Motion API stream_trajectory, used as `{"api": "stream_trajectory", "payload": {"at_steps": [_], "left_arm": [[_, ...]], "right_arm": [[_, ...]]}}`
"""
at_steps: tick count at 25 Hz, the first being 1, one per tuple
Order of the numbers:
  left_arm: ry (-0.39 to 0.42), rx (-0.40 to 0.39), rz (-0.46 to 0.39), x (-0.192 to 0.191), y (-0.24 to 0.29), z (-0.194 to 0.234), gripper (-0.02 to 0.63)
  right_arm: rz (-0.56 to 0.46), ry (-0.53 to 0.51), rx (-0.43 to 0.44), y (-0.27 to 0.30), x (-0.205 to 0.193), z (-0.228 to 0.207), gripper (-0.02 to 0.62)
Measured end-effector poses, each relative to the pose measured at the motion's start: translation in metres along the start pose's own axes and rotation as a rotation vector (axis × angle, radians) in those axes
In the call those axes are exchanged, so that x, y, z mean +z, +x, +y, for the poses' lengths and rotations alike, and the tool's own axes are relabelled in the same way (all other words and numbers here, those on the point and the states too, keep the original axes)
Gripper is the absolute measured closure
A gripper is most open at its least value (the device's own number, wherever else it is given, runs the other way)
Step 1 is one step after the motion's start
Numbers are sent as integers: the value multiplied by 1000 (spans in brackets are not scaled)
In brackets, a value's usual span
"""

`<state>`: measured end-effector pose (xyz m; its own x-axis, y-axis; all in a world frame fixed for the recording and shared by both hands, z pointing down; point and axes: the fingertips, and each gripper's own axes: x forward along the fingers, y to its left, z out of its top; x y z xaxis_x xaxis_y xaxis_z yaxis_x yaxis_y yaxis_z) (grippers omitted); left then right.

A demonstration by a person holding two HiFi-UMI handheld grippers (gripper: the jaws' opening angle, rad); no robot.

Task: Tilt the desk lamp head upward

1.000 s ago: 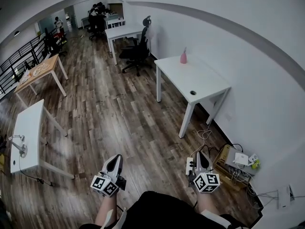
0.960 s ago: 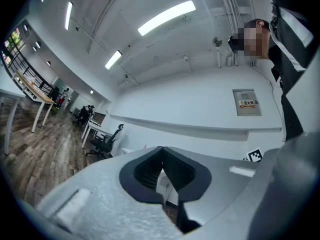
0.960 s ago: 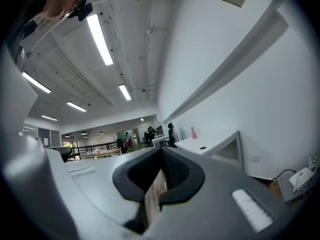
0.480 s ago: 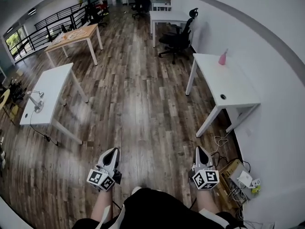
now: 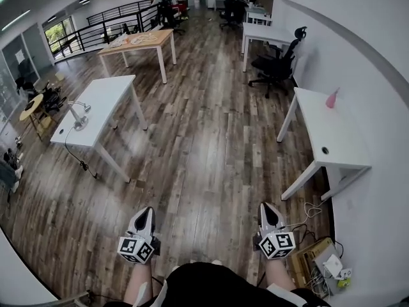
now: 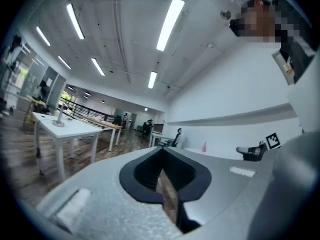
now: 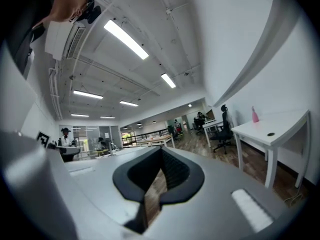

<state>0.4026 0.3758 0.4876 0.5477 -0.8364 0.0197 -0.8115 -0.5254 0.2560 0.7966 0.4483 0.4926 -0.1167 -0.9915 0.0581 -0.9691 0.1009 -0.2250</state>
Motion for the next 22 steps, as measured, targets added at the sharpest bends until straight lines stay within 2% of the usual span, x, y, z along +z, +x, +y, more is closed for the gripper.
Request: {"api": "stream_trajectory", "payload": {"at_steps": [2,6,11,22], "left_arm": [[13,67,3,2,-9,15,607],[11,78,-33,18,-34,35,607],[12,122,-73,27,-76,63,607],[-33,312,-125,24,-164,127,607]], "right_arm": [[23,-3,61,13,-4,18,594],[40,-13,171,37,-12,66,594],[60,-16,254,65,-18,114,594],[105,-53,426,105,-31,211,594]]}}
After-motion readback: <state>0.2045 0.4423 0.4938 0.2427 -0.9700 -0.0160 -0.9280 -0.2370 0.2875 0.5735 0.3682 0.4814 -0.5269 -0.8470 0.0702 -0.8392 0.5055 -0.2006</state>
